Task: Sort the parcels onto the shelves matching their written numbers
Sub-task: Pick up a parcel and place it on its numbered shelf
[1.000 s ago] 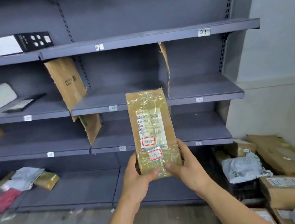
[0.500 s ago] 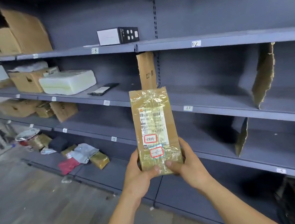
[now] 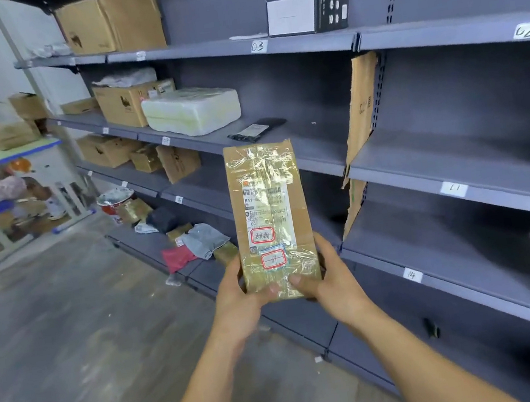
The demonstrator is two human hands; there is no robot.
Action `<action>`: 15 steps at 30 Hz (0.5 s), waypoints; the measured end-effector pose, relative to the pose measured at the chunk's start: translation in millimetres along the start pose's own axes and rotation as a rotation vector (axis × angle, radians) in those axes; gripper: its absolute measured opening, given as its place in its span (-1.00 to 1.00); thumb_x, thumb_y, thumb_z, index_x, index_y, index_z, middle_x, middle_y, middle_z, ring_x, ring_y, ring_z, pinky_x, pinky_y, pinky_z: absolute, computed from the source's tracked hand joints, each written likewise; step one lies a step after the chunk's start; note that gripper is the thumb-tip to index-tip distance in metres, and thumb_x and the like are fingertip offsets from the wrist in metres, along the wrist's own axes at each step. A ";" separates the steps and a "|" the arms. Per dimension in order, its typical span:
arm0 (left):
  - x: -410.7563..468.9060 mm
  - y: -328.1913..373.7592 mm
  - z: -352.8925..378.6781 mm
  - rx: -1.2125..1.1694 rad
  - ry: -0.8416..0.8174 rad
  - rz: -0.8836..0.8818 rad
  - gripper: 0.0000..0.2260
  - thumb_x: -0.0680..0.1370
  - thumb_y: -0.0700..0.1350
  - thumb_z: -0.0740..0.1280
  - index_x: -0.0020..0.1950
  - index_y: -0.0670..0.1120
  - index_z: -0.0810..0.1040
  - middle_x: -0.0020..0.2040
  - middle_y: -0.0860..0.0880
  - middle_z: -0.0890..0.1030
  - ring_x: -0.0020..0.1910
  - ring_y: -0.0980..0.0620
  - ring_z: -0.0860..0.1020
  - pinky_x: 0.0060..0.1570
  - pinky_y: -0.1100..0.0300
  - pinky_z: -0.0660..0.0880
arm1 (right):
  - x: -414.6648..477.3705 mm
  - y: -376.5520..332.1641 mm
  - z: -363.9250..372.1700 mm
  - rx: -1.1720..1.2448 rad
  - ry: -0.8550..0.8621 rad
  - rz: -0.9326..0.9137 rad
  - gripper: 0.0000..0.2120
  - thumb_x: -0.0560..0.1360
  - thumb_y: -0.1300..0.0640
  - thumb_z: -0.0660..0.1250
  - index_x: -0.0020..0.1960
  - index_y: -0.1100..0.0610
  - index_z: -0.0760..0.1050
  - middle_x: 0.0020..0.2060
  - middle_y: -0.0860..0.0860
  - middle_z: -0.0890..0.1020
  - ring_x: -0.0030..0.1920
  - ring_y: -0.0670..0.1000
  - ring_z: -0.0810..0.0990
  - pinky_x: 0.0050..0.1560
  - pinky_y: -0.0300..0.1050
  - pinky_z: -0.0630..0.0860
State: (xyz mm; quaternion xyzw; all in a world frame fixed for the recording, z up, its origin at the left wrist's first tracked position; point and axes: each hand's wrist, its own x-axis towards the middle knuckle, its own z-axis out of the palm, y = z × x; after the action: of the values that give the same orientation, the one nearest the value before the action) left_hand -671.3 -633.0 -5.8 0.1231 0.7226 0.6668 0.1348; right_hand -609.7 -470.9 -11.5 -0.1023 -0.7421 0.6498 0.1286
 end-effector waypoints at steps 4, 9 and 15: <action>39.3 -10.8 -24.8 0.005 0.082 -0.028 -0.44 0.41 -0.36 0.49 0.31 0.07 0.50 0.05 0.17 0.69 0.03 0.24 0.63 0.06 0.20 0.56 | 51.2 10.6 25.5 0.007 -0.066 0.003 -0.37 0.50 0.31 0.43 0.42 -0.17 0.35 0.14 -0.15 0.67 0.16 -0.11 0.64 0.26 0.09 0.56; 98.6 -14.5 -49.6 0.003 0.179 -0.037 -0.40 0.38 -0.37 0.50 0.36 0.03 0.50 0.07 0.14 0.69 0.09 0.14 0.63 0.21 -0.06 0.55 | 129.4 20.0 51.8 0.010 -0.128 0.016 -0.37 0.48 0.29 0.46 0.38 -0.22 0.37 0.12 -0.18 0.67 0.15 -0.11 0.64 0.24 0.08 0.57; 170.7 -4.1 -80.9 -0.010 0.300 -0.049 -0.40 0.31 -0.27 0.49 0.32 0.04 0.51 0.03 0.15 0.70 0.04 0.10 0.65 0.06 0.10 0.61 | 222.1 10.6 86.1 0.079 -0.221 -0.005 -0.36 0.47 0.42 0.42 0.37 -0.13 0.40 0.07 -0.18 0.69 0.09 -0.17 0.65 0.13 -0.21 0.58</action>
State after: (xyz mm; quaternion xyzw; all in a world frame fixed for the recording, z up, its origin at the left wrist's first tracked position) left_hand -859.6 -647.6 -9.0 0.0038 0.7342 0.6776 0.0422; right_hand -847.8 -479.4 -19.7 -0.0229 -0.7258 0.6856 0.0516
